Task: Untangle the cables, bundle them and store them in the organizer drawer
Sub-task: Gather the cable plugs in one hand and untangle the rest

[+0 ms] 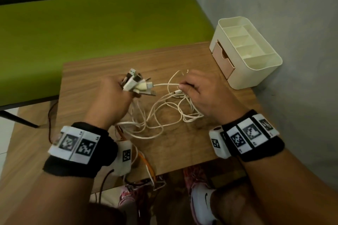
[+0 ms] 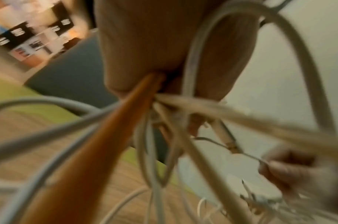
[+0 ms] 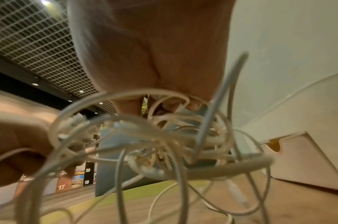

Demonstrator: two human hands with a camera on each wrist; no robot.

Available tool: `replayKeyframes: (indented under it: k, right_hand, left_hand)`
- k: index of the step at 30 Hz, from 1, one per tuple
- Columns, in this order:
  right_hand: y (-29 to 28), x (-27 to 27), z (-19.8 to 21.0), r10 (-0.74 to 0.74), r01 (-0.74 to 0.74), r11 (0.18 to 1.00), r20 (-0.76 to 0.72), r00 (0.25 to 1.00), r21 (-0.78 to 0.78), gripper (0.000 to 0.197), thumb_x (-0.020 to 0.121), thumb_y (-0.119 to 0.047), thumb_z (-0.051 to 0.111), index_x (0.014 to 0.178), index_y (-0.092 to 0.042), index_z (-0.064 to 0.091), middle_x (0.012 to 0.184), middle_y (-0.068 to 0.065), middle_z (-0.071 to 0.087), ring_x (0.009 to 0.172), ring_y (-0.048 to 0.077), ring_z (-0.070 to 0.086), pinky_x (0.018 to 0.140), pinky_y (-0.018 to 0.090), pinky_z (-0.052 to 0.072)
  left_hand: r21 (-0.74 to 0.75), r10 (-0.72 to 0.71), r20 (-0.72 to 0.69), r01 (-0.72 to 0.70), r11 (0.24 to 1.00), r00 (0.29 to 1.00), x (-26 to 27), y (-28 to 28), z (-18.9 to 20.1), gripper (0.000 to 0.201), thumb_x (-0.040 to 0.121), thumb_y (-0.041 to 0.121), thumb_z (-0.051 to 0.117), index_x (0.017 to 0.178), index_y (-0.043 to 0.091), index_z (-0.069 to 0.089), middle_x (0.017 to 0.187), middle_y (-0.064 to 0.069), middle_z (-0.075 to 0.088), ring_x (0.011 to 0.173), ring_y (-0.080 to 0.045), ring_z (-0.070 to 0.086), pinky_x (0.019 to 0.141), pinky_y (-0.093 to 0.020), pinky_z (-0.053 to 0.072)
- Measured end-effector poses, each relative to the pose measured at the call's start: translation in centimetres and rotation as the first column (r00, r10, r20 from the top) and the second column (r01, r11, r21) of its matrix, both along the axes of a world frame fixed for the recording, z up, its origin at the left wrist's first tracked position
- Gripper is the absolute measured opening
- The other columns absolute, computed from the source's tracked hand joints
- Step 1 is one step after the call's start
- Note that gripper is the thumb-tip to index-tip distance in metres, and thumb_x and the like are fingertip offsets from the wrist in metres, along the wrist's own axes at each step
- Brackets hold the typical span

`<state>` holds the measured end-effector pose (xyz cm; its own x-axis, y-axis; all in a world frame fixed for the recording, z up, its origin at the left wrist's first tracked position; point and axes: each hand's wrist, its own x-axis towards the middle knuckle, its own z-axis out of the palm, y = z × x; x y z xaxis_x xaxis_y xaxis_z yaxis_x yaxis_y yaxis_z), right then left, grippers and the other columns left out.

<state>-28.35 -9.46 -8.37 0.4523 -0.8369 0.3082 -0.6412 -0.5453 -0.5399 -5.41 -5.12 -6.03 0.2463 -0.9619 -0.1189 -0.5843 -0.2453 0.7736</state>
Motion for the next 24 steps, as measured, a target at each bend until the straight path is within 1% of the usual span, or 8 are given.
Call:
replayKeyframes:
  k: [2, 5, 11, 13, 15, 18, 20, 24]
  right_hand:
    - [0.2, 0.5, -0.2, 0.006, -0.014, 0.996, -0.093, 0.996, -0.087, 0.015, 0.089, -0.029, 0.059, 0.087, -0.02, 0.072, 0.08, -0.023, 0.055, 0.077, 0.007, 0.053, 0.079, 0.038, 0.032]
    - [0.6, 1.7, 0.0, 0.016, -0.054, 0.991, -0.287, 0.958, -0.123, 0.009, 0.085, -0.024, 0.063, 0.088, -0.02, 0.071, 0.087, -0.007, 0.066, 0.081, 0.02, 0.061, 0.079, 0.039, 0.029]
    - [1.0, 1.5, 0.3, -0.026, -0.028, 0.983, -0.292, 0.956, -0.181, 0.004, 0.085, -0.026, 0.067, 0.084, -0.023, 0.069, 0.087, -0.01, 0.055, 0.084, 0.014, 0.053, 0.073, 0.029, 0.012]
    - [1.1, 1.4, 0.3, -0.04, 0.008, 0.989, -0.212, 0.977, -0.147, 0.017, 0.089, -0.036, 0.055, 0.088, -0.024, 0.067, 0.091, -0.015, 0.05, 0.088, 0.012, 0.05, 0.073, 0.03, 0.013]
    - [0.9, 1.0, 0.2, -0.113, 0.111, 0.994, -0.262, 0.959, -0.022, 0.031, 0.091, -0.055, 0.045, 0.092, -0.03, 0.064, 0.102, -0.018, 0.045, 0.1, 0.008, 0.039, 0.08, 0.034, 0.018]
    - [-0.1, -1.0, -0.5, -0.183, 0.228, 0.973, -0.478, 0.859, 0.036, 0.02, 0.094, -0.047, 0.053, 0.095, -0.032, 0.066, 0.11, -0.014, 0.049, 0.111, 0.014, 0.039, 0.082, 0.038, 0.021]
    - [-0.6, -2.5, -0.9, -0.224, 0.294, 0.954, -0.514, 0.828, 0.057, 0.013, 0.095, -0.039, 0.055, 0.095, -0.031, 0.067, 0.108, -0.011, 0.052, 0.111, 0.018, 0.045, 0.082, 0.039, 0.023]
    - [-1.6, -3.5, -0.3, -0.329, 0.413, 0.909, -0.519, 0.789, 0.052, 0.012, 0.091, -0.031, 0.058, 0.1, -0.027, 0.065, 0.115, -0.005, 0.05, 0.111, 0.022, 0.05, 0.085, 0.041, 0.026]
  left_hand:
    - [-0.093, -0.002, 0.164, 0.018, 0.996, 0.986, -1.0, 0.3, 0.2, 0.025, 0.087, 0.003, 0.06, 0.083, 0.027, 0.067, 0.06, 0.013, 0.058, 0.057, -0.015, 0.056, 0.047, -0.024, 0.034]
    - [-0.209, -0.081, 0.162, 0.114, 0.971, 0.984, -3.5, 0.6, 0.3, 0.024, 0.087, 0.006, 0.061, 0.091, 0.029, 0.066, 0.07, 0.019, 0.059, 0.066, -0.007, 0.058, 0.053, -0.024, 0.039]
    - [-0.076, -0.313, 0.005, 0.313, 0.947, 0.95, -4.7, -0.1, -0.4, 0.024, 0.088, 0.005, 0.061, 0.071, 0.023, 0.058, 0.055, 0.013, 0.057, 0.046, 0.004, 0.047, 0.044, -0.015, 0.031]
    - [-0.078, -0.29, -0.078, 0.284, 0.956, 0.954, -4.2, -0.1, -0.1, 0.026, 0.09, 0.007, 0.059, 0.068, 0.019, 0.057, 0.045, 0.012, 0.051, 0.039, -0.001, 0.041, 0.043, -0.023, 0.032]
    - [-0.116, -0.186, -0.314, 0.157, 0.981, 0.931, -3.7, 0.1, 0.4, 0.024, 0.091, 0.005, 0.057, 0.069, 0.014, 0.061, 0.046, 0.007, 0.044, 0.038, -0.011, 0.035, 0.042, -0.024, 0.027]
    - [-0.151, -0.025, -0.659, -0.099, 0.984, 0.751, -2.4, -0.1, 1.8, 0.022, 0.091, 0.002, 0.054, 0.074, 0.014, 0.06, 0.058, -0.001, 0.048, 0.041, -0.009, 0.029, 0.042, -0.019, 0.023]
    - [-0.145, -0.001, -0.721, -0.15, 0.978, 0.693, -1.4, -0.3, 2.2, 0.024, 0.096, 0.003, 0.051, 0.076, 0.015, 0.055, 0.06, 0.003, 0.051, 0.041, -0.006, 0.029, 0.04, -0.017, 0.023]
    - [-0.112, -0.002, -0.671, -0.098, 0.989, 0.741, -0.6, -0.3, 1.3, 0.029, 0.097, 0.007, 0.052, 0.07, 0.016, 0.057, 0.064, -0.003, 0.044, 0.042, -0.007, 0.028, 0.042, -0.019, 0.022]
